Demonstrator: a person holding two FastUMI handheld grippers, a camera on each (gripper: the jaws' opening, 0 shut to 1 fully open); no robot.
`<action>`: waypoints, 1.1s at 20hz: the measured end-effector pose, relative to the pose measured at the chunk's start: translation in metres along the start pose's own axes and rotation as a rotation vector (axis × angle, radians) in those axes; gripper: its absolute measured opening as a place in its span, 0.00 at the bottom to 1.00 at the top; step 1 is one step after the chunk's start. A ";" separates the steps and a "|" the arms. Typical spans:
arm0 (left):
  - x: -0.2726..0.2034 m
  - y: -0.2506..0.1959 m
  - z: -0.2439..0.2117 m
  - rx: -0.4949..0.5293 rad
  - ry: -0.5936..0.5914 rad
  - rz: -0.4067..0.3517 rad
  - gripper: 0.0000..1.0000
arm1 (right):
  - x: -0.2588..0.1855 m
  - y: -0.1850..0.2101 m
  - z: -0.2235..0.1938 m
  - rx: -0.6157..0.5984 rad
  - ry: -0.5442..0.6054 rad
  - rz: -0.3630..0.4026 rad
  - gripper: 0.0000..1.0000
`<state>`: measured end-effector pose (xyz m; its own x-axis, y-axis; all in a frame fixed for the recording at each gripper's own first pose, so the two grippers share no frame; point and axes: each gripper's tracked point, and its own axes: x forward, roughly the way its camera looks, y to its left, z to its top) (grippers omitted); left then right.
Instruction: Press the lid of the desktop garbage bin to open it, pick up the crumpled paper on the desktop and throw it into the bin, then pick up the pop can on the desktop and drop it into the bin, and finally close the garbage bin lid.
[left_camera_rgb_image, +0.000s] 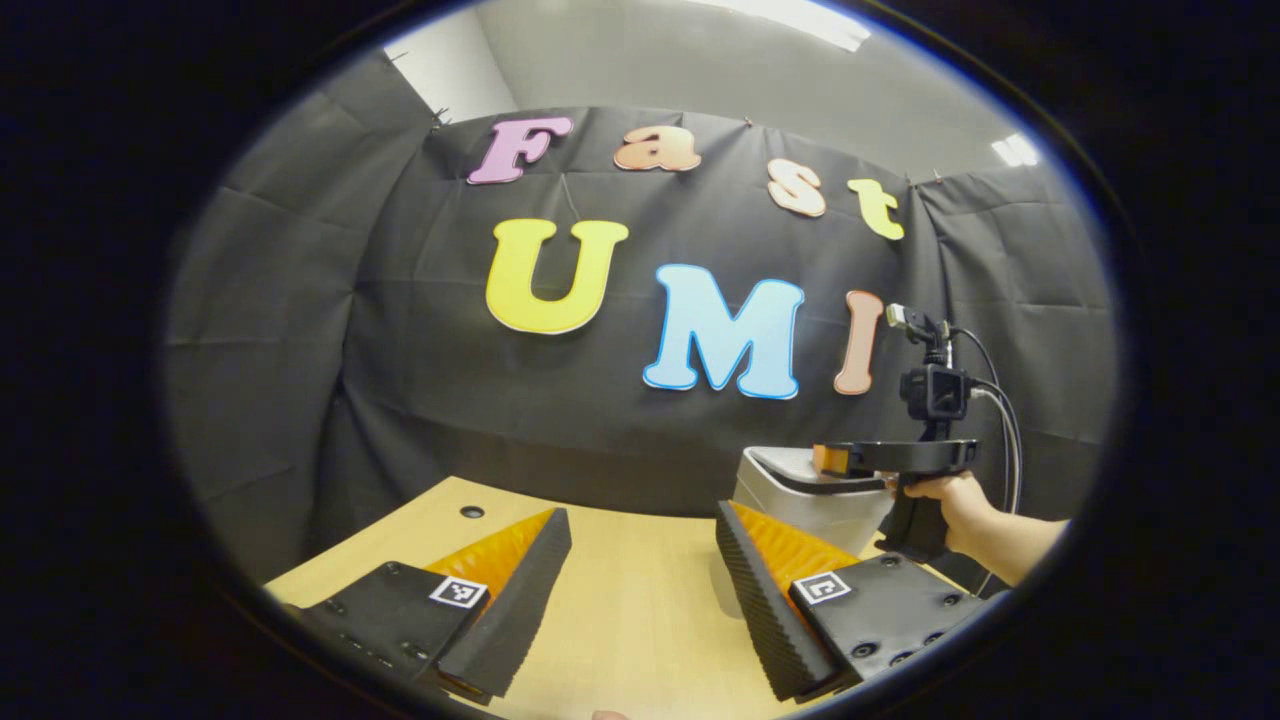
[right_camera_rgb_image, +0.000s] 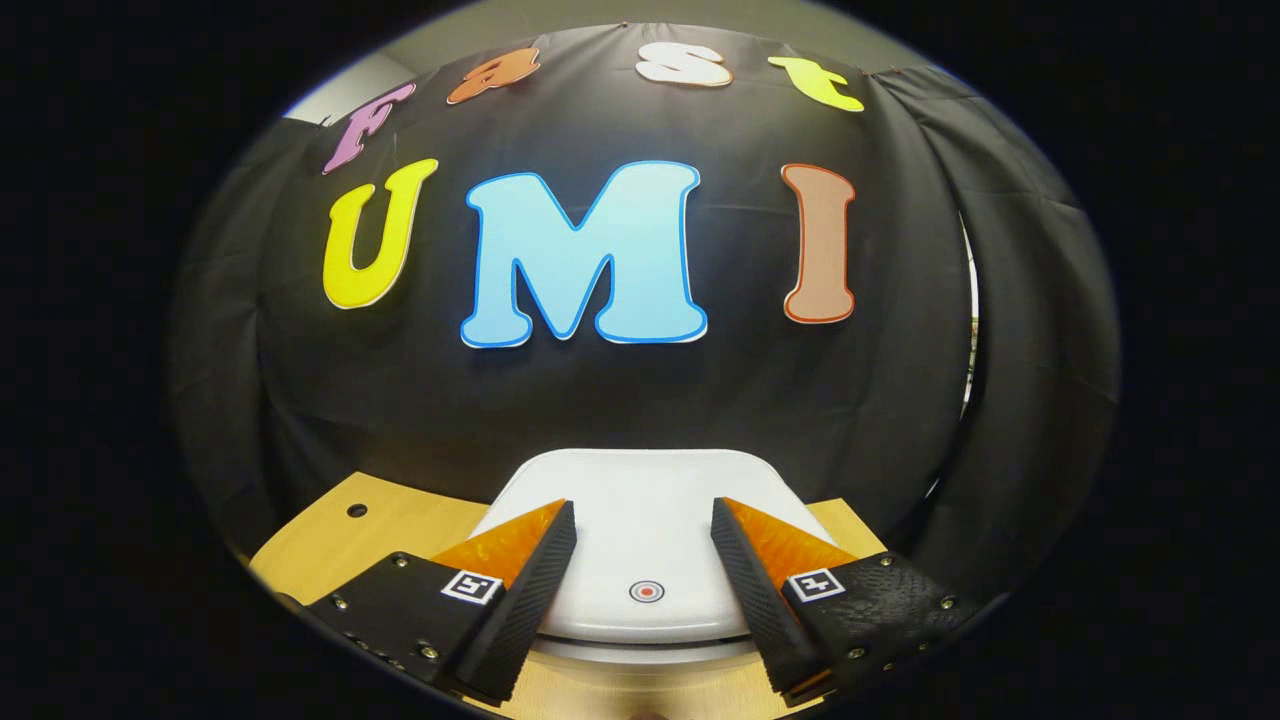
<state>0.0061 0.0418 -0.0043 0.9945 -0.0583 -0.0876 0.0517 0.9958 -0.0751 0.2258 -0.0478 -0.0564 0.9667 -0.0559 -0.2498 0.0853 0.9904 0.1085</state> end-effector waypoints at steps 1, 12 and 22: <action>0.000 0.001 0.000 -0.003 -0.001 0.001 0.95 | 0.001 -0.001 -0.002 -0.008 -0.009 -0.006 0.88; 0.001 0.007 -0.006 -0.015 0.015 0.014 0.95 | 0.003 -0.001 -0.005 -0.003 -0.094 -0.009 0.95; 0.001 0.016 -0.002 -0.006 0.000 0.015 0.95 | 0.003 -0.001 -0.012 -0.025 -0.135 0.009 0.96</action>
<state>0.0077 0.0578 -0.0076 0.9951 -0.0435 -0.0887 0.0364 0.9961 -0.0802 0.2257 -0.0474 -0.0685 0.9912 -0.0613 -0.1172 0.0717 0.9937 0.0860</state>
